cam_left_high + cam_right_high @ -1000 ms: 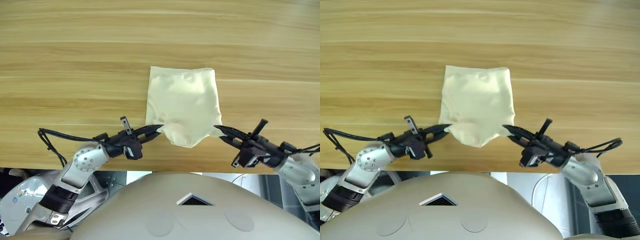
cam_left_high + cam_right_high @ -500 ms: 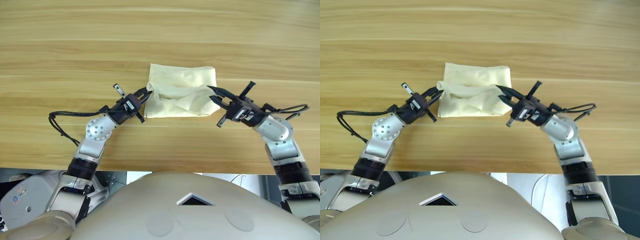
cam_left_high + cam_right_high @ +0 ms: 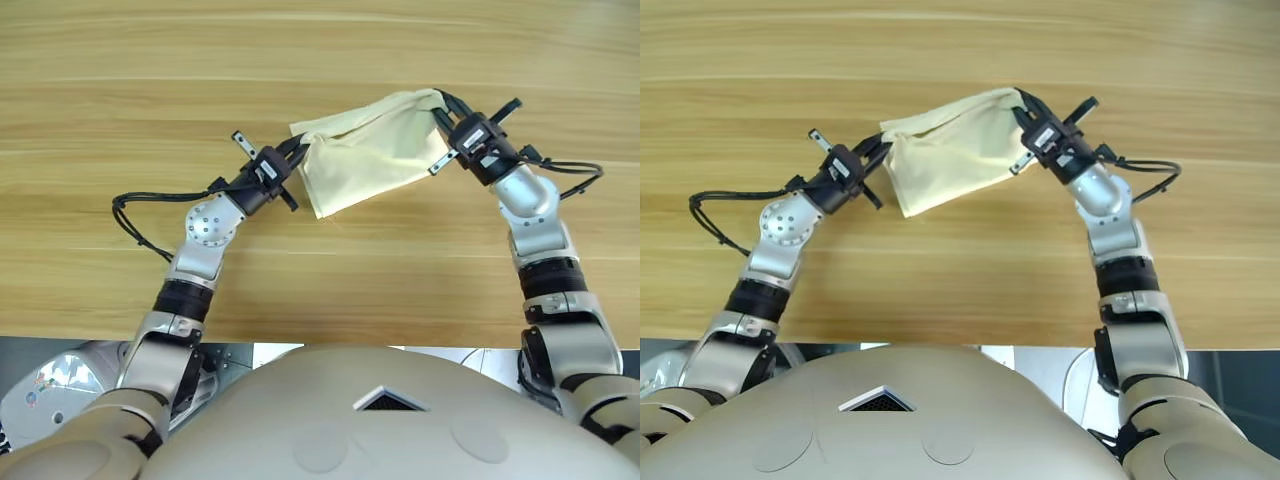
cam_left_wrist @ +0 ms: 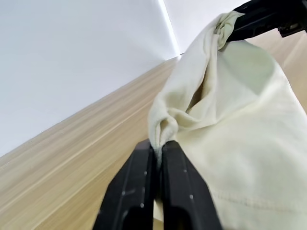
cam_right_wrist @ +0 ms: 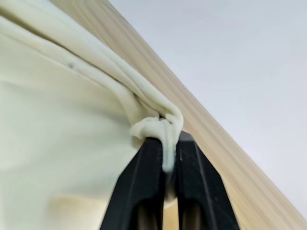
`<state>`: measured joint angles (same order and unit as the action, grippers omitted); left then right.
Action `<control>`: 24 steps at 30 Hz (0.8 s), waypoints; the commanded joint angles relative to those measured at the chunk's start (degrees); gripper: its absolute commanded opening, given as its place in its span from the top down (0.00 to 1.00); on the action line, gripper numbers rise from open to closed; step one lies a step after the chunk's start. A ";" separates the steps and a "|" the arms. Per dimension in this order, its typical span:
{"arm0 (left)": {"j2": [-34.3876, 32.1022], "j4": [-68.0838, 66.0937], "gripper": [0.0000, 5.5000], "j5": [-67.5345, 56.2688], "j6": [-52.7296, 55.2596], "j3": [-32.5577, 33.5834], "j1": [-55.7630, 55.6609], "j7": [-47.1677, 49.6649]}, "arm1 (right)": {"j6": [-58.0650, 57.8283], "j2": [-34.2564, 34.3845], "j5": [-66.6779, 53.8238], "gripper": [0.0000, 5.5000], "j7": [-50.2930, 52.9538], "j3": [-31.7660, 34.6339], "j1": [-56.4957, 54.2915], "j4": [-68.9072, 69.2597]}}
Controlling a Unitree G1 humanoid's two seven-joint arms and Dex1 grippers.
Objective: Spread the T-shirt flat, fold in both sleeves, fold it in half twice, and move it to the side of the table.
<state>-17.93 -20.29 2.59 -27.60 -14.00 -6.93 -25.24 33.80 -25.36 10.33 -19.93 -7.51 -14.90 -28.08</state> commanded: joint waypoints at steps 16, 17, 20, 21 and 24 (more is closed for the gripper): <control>6.22 -12.85 0.40 -0.90 6.63 8.65 -4.71 9.82 | -5.06 8.07 10.67 0.45 18.89 -4.00 -25.45 -37.91; 6.08 -12.40 0.37 -1.66 6.69 9.99 -3.53 10.62 | -5.89 8.17 10.70 0.42 20.93 -3.67 -26.48 -39.61; 5.88 -8.29 0.26 -3.67 6.90 13.04 0.79 11.93 | -3.43 8.37 11.62 0.34 24.67 -4.23 -25.75 -39.53; 6.17 -6.11 0.22 -4.45 7.04 13.83 2.45 12.21 | -0.67 8.45 12.30 0.34 24.43 -5.39 -23.93 -36.78; 7.88 -0.74 0.15 -5.24 6.71 14.11 5.34 12.54 | 3.89 8.35 14.06 0.34 22.62 -8.23 -21.08 -31.11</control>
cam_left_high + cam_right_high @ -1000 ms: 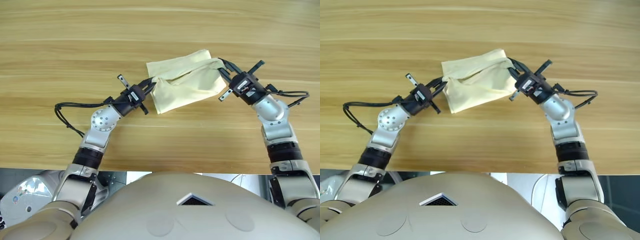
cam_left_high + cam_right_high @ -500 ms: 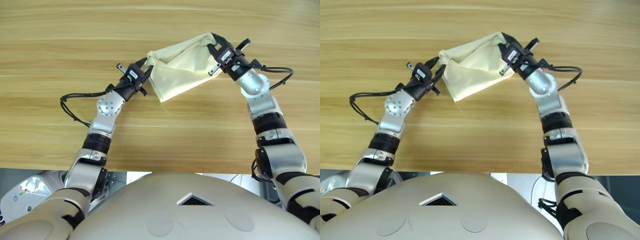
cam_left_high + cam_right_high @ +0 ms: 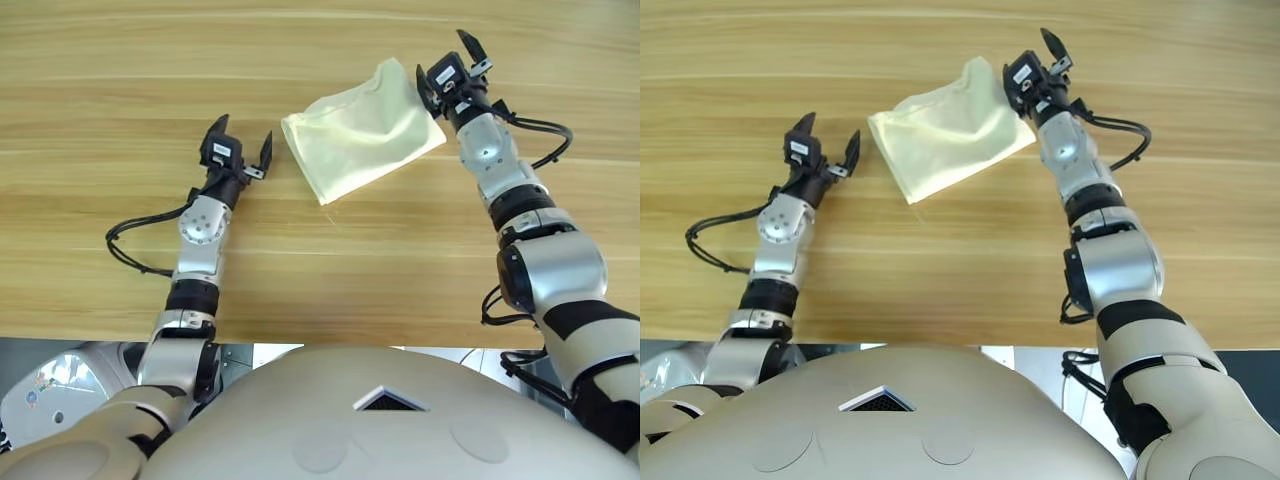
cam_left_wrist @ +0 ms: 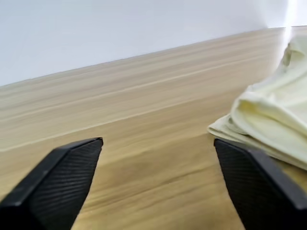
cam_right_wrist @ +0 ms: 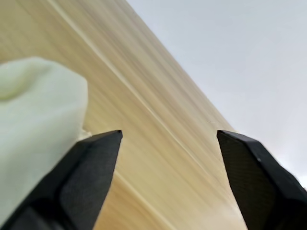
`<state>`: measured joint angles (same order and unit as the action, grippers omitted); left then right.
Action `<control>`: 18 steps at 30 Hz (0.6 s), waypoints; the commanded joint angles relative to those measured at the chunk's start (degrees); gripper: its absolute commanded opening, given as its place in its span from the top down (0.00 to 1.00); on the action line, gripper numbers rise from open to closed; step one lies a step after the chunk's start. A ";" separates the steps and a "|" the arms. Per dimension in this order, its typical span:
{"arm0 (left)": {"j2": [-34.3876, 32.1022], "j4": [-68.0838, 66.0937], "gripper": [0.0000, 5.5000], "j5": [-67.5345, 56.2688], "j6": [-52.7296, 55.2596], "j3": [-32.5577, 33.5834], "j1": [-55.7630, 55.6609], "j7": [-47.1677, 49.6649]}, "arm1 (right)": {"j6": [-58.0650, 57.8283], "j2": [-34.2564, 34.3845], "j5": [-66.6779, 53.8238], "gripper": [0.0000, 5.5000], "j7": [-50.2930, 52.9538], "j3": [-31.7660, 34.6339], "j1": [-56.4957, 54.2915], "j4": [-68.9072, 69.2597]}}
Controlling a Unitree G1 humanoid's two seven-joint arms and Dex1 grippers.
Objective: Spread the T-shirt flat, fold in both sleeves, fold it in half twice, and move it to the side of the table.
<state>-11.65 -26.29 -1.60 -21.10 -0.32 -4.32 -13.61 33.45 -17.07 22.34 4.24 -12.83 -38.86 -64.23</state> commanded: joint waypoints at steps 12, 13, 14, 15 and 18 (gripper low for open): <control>9.38 16.05 0.02 -2.47 1.52 -7.13 2.70 -2.42 | -4.56 -1.82 2.27 0.34 -1.18 -2.10 -5.45 -6.34; 9.28 16.86 0.02 -2.59 1.86 -7.15 2.99 -2.58 | -5.88 -2.30 2.19 0.34 -1.20 -1.92 -5.75 -7.55; 9.20 17.40 0.02 -2.67 2.13 -7.14 3.12 -2.66 | -6.56 -2.63 2.01 0.34 -1.15 -1.74 -5.88 -8.27; 9.20 17.42 0.02 -2.62 2.33 -7.02 3.05 -2.54 | -6.63 -2.94 1.54 0.34 -0.98 -1.30 -5.99 -8.55; 9.75 14.67 0.02 -1.98 2.60 -6.92 1.49 -1.71 | -6.23 -3.88 1.51 0.34 0.17 -0.86 -6.22 -8.31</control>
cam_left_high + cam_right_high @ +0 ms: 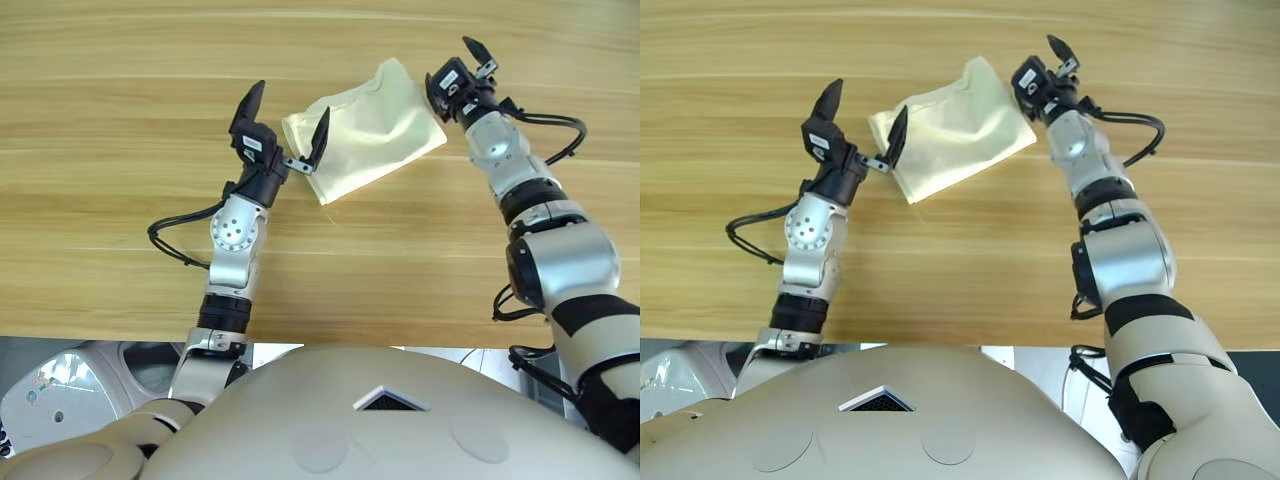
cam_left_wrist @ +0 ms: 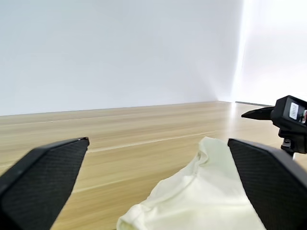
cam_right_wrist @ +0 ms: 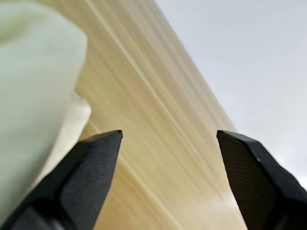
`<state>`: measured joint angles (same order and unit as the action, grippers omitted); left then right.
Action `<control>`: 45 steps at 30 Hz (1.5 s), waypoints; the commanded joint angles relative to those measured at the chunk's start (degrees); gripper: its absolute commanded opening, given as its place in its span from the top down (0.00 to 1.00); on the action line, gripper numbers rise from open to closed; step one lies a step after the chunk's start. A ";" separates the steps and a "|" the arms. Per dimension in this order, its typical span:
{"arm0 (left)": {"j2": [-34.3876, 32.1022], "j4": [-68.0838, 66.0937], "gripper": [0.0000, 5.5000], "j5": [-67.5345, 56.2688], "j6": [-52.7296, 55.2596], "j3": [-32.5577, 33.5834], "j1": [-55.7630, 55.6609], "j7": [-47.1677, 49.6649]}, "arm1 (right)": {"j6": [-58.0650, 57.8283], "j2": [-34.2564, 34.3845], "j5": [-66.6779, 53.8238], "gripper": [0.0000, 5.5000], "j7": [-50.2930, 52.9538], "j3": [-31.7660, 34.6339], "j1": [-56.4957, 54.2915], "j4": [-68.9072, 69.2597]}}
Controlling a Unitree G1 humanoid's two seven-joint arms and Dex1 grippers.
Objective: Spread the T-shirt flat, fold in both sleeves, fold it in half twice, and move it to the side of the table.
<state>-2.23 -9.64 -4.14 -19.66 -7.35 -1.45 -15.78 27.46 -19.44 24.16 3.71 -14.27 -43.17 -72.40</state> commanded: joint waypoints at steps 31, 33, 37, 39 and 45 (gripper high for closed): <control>3.45 -14.17 0.02 0.69 -2.00 4.80 -2.70 5.37 | -3.26 1.80 -3.02 0.34 -3.10 1.55 6.79 -1.40; 2.72 -11.95 0.02 -0.51 -1.77 6.19 -1.79 5.27 | 0.95 0.70 -1.34 0.34 -2.35 -0.41 12.90 4.30; 1.04 -8.29 0.02 -1.41 -1.42 7.51 -0.75 4.63 | 2.41 -7.31 0.38 0.34 -4.41 -1.05 34.90 34.00; 0.25 -6.38 0.02 -1.96 -1.13 7.64 -0.42 3.69 | -2.07 -11.52 1.15 0.34 -5.97 1.76 47.76 51.22; -2.28 -1.93 0.02 -4.29 -0.04 8.59 1.64 0.64 | -12.56 -12.37 -2.10 0.34 -10.14 7.54 68.05 80.73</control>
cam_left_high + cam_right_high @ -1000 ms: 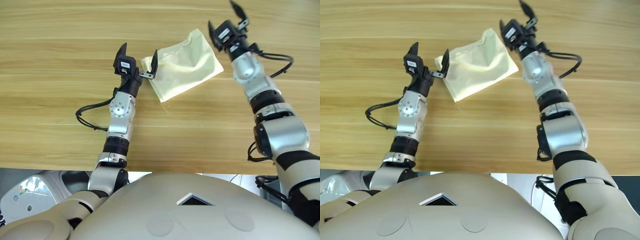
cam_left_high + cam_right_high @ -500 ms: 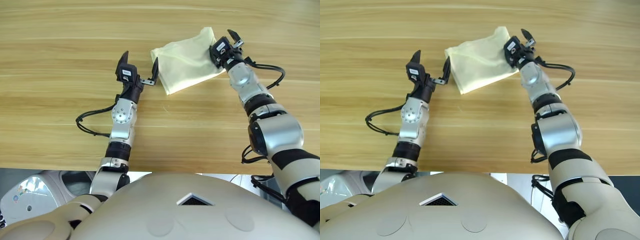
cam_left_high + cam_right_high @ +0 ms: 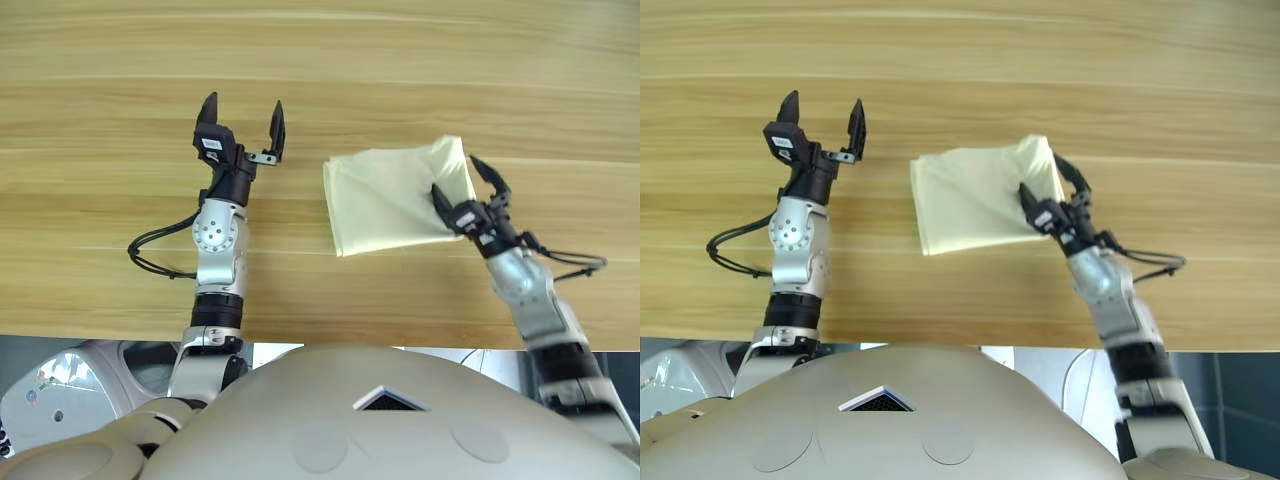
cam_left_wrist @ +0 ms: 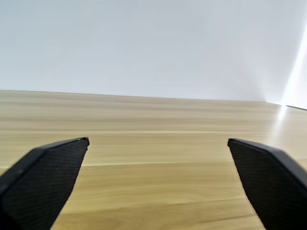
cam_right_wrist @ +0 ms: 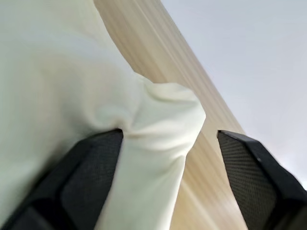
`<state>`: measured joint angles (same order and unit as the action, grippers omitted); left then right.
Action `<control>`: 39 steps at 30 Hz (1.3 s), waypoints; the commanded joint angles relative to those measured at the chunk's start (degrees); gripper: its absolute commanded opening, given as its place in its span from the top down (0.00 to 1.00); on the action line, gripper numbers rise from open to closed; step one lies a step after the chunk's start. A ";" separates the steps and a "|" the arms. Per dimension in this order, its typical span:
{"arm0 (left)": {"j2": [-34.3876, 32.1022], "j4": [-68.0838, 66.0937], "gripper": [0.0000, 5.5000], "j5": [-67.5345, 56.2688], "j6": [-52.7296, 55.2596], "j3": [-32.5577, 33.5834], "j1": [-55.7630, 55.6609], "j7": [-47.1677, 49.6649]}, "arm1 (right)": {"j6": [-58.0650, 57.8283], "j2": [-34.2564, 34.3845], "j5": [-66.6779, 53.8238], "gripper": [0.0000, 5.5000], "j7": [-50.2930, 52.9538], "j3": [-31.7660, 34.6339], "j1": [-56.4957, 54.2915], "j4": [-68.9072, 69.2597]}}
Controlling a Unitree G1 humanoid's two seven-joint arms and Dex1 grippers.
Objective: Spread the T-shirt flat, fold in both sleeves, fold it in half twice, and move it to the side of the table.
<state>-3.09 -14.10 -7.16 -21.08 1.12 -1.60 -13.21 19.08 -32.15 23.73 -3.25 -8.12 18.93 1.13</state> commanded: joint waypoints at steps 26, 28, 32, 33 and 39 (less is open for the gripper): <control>-1.05 9.10 0.02 -2.14 1.81 1.26 7.85 -0.94 | 0.45 8.54 -11.84 0.34 -1.34 8.14 -17.53 -21.37; -1.24 9.62 0.02 -2.22 2.24 1.59 8.07 -0.80 | 0.86 9.30 -11.48 0.34 -1.26 7.51 -20.25 -25.58; -1.04 10.17 0.02 -1.88 2.05 1.97 8.36 -0.21 | 2.25 11.21 -13.50 0.34 -1.89 7.67 -26.98 -34.22; -1.07 10.26 0.02 -1.87 2.06 2.03 8.23 -0.17 | 2.66 11.52 -15.27 0.34 -2.80 8.49 -27.52 -34.21; -1.47 10.86 0.02 -2.13 2.69 2.94 7.32 0.18 | -3.48 6.48 -38.50 0.34 -16.29 18.27 -18.88 -5.41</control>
<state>-4.33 -4.00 -9.24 -19.61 3.78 6.50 -13.47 19.53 -22.93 -7.56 -14.93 7.01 -4.45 -14.17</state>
